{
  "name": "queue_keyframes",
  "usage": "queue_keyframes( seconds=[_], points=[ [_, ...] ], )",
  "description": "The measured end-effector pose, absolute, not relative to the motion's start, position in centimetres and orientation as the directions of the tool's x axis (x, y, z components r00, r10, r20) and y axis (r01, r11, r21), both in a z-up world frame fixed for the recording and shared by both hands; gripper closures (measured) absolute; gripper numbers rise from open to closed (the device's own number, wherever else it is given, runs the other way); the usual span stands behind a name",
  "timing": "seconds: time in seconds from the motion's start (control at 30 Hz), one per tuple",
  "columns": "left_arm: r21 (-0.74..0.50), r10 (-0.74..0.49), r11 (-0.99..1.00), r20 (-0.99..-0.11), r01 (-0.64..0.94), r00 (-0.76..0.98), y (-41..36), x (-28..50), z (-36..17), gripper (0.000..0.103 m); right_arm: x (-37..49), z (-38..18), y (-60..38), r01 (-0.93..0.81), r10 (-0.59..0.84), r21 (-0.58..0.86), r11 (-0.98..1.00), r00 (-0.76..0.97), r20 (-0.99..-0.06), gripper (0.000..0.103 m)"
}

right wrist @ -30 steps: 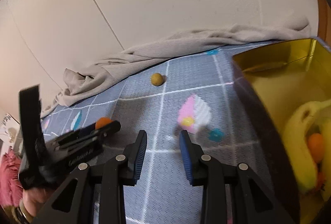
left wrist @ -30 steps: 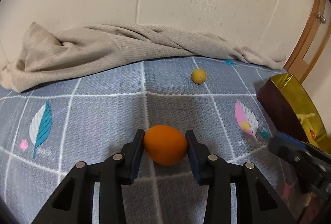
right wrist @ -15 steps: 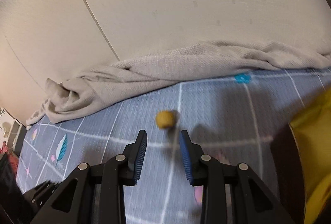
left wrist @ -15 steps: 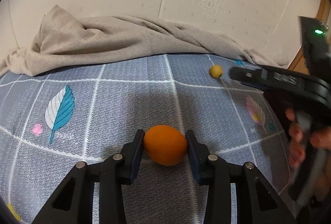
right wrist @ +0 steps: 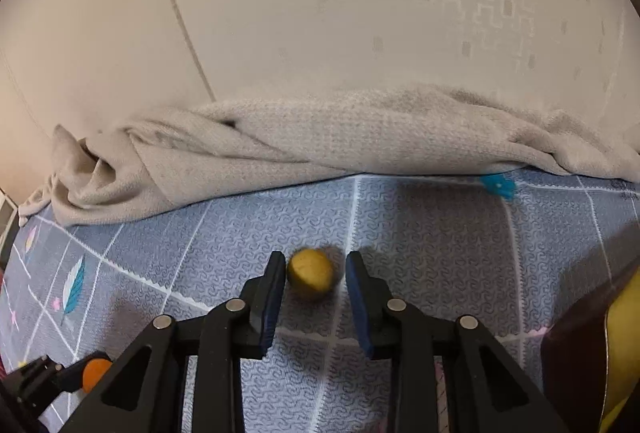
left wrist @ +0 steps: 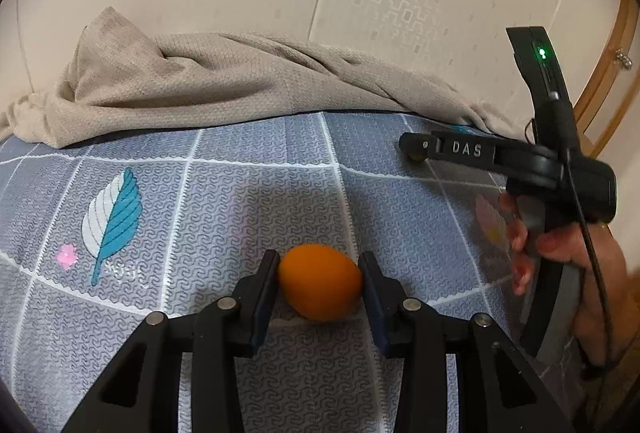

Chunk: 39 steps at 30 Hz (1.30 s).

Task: Organize fruits
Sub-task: 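Grasp a small yellow round fruit with the right gripper while left gripper holds mandarin, then carry both fruits into the gold tray and open both grippers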

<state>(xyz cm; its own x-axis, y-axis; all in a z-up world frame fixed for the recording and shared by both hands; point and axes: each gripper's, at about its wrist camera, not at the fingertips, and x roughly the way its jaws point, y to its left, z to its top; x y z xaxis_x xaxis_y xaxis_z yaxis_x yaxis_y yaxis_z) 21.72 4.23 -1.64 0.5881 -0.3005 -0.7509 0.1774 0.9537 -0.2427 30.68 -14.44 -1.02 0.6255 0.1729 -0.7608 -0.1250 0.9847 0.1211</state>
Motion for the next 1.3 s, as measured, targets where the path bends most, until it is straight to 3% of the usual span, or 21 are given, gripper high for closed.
queue_keyframes(
  seconds=[0.4, 0.73, 1.3],
  points=[
    [-0.257, -0.311, 0.95, -0.726, 0.177, 0.614, 4.8, 21.1, -0.8, 0.063, 26.1, -0.3, -14.7, -0.153, 0.222, 0.161, 0.975, 0.626, -0.748, 0.078],
    [-0.256, -0.338, 0.941, -0.69, 0.221, 0.64, 2.8, 19.6, 1.3, 0.063, 20.4, 3.6, -17.5, -0.172, 0.264, 0.201, 0.964, 0.675, -0.689, 0.078],
    [-0.262, -0.462, 0.882, -0.639, 0.392, 0.615, -6.2, 16.3, 4.3, 0.063, 11.0, 6.9, -27.8, -0.009, 0.184, 0.279, 0.96, 0.772, -0.608, 0.078]
  ],
)
